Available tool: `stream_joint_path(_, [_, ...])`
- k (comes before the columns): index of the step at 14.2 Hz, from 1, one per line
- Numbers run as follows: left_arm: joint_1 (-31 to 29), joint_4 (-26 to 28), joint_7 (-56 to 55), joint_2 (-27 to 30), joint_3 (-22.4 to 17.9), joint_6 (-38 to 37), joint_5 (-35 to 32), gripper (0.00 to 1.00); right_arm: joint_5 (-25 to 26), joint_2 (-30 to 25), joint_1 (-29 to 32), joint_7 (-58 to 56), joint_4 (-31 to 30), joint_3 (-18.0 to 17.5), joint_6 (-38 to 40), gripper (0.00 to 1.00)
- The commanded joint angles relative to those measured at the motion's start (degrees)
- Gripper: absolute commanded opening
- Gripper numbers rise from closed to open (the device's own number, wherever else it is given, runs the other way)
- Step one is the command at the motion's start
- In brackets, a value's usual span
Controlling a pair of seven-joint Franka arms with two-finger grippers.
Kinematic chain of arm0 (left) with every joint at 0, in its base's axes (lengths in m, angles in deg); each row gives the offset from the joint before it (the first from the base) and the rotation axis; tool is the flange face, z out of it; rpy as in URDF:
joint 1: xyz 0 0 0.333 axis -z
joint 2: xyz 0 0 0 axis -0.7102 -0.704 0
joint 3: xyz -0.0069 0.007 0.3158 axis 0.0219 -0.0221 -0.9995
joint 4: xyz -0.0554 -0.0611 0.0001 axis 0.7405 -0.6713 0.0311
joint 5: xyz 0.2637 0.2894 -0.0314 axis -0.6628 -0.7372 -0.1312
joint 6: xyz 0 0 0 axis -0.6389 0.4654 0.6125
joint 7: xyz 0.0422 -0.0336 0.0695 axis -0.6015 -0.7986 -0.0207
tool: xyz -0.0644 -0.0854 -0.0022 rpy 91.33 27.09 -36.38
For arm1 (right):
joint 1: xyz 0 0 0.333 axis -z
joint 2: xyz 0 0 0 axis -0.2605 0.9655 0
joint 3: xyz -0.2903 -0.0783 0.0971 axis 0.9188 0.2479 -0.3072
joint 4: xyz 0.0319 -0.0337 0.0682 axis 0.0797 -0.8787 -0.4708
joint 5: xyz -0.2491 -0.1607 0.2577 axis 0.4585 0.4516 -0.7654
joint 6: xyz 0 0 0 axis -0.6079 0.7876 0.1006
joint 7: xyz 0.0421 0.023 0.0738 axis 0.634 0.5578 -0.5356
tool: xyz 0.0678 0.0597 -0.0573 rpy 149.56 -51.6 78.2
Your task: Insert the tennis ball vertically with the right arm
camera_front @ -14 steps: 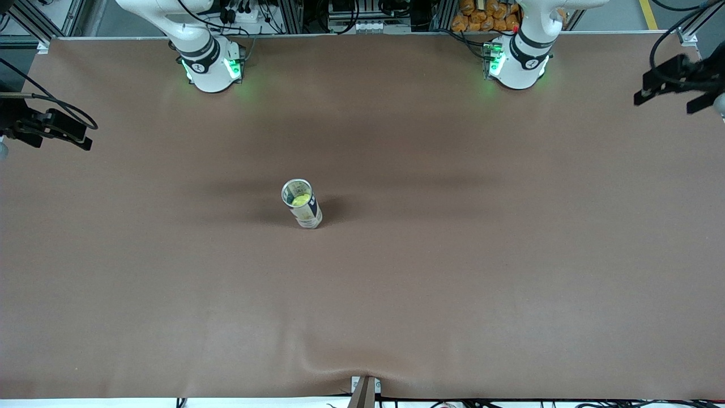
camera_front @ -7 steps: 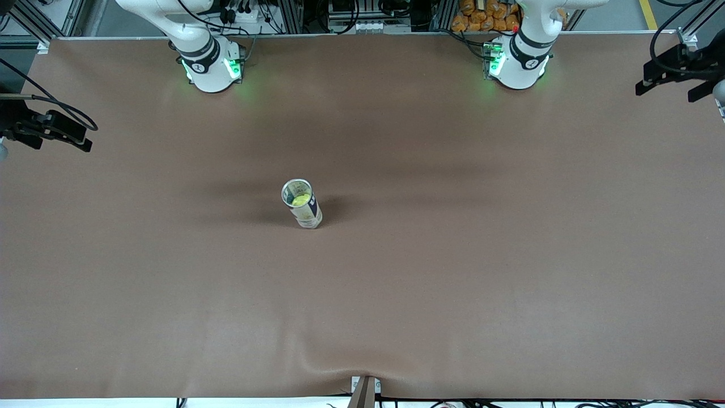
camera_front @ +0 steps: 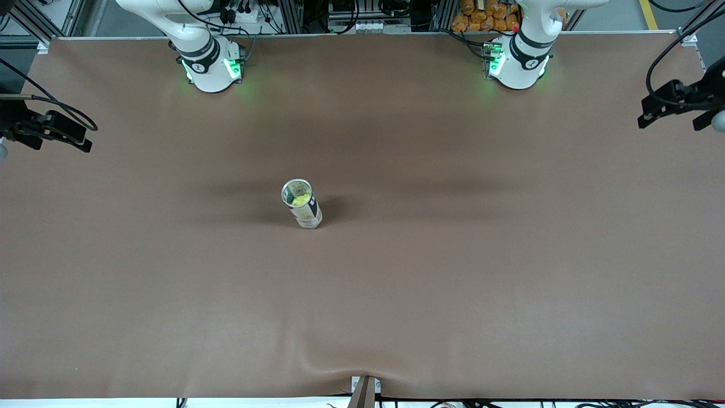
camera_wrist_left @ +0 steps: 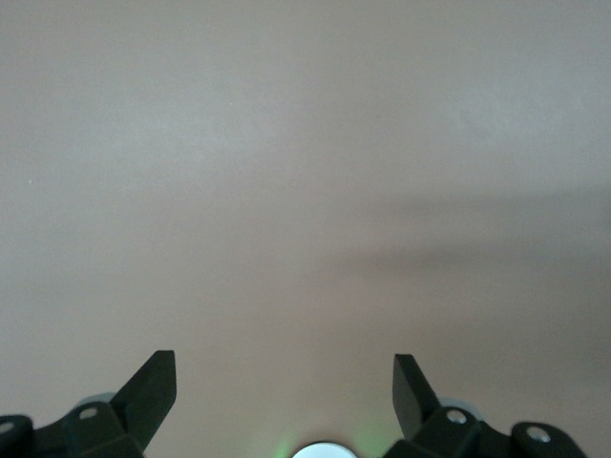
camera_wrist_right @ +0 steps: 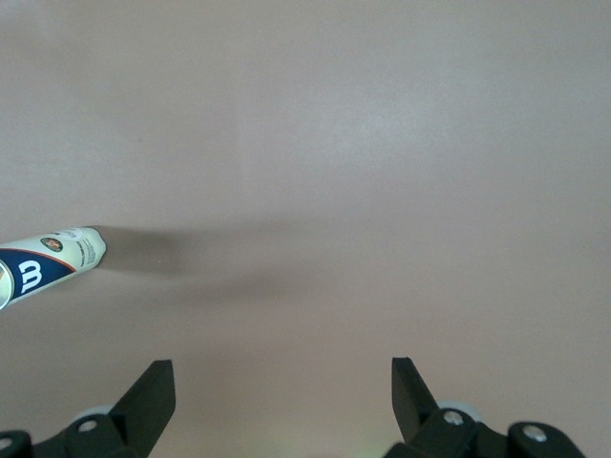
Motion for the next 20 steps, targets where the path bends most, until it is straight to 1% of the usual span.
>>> stream_joint_path(1, [-0.34, 3.01, -3.37, 2.66, 0.65, 1.73, -1.09, 1.00, -0.59, 0.14, 0.42, 0.12, 0.20, -0.41, -0.20, 1.00])
stream_joint_path(6, [-0.52, 2.92, -3.02, 2.57, 0.12, 1.99, 0.40, 1.00, -0.59, 0.23, 0.51, 0.12, 0.20, -0.41, -0.46, 1.00])
stream_joint_path(11, [-0.69, 2.84, -4.15, 2.48, 0.21, 1.99, -0.04, 1.00, -0.59, 0.23, 0.51, 0.12, 0.20, -0.41, -0.46, 1.00])
stream_joint_path(20, [-0.69, 2.49, -2.05, 2.13, 0.21, 1.90, -0.39, 1.00, -0.59, 0.23, 0.51, 0.12, 0.20, -0.41, -0.46, 1.00])
